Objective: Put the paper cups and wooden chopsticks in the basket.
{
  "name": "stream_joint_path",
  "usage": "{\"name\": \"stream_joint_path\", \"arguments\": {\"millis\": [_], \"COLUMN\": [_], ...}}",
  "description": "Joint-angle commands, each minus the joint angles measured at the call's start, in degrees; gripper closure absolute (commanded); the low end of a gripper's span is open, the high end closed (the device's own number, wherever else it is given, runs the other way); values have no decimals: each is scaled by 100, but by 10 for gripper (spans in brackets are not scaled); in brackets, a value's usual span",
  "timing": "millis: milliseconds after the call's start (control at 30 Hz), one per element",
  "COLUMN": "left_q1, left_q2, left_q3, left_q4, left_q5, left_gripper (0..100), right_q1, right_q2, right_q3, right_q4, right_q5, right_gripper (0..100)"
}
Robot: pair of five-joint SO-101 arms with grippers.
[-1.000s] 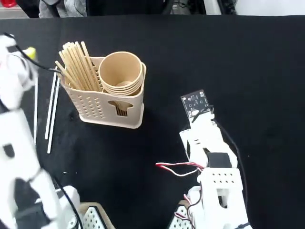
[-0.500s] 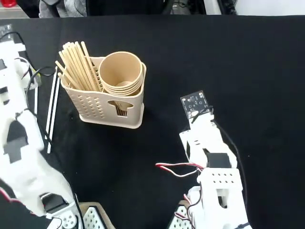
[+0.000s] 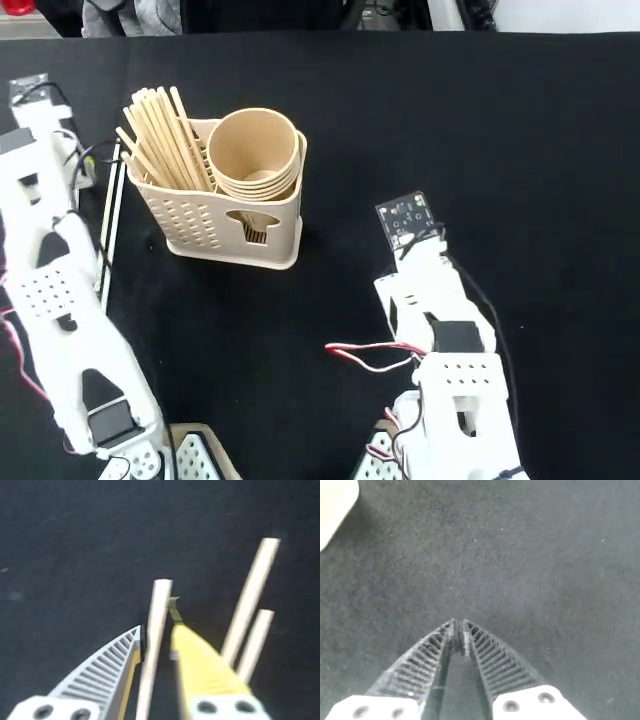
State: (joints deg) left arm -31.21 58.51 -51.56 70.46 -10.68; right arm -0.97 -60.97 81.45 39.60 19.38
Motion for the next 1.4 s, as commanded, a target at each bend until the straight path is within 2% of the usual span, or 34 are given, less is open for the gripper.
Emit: {"name": "stream_joint_path", "arguments": {"millis": [0, 267, 400, 800, 933, 1067, 1200, 1367], "left_q1": [13, -233, -365, -927, -1314, -1305, -840, -40], "left_q2": [396, 686, 677, -369, -1371, -3015, -4870, -6989], "left_q3": [-884, -2932, -4409, -4277, -3178, -1121, 752, 2756], "left_q4": [440, 2136, 2998, 3077, 3095, 3077, 2892, 1688], "left_q5": [-273, -44, -9, 35, 343, 325, -9, -26], "left_gripper": [970, 971, 972, 972, 972, 971, 971, 971], "right_q1": [-97, -88, -88, -79, -97, -97, -97, -79], "right_q2": [-110, -110, -110, -110, -110, -110, -110, -110], "right_q3": [-40, -40, -40, -40, -48, -48, -40, -40], "right_q4": [-97, -97, -97, -97, -105, -105, -105, -105], "right_q5": [35, 35, 35, 35, 35, 35, 35, 35], "right_gripper": [985, 985, 985, 985, 985, 985, 985, 985]}}
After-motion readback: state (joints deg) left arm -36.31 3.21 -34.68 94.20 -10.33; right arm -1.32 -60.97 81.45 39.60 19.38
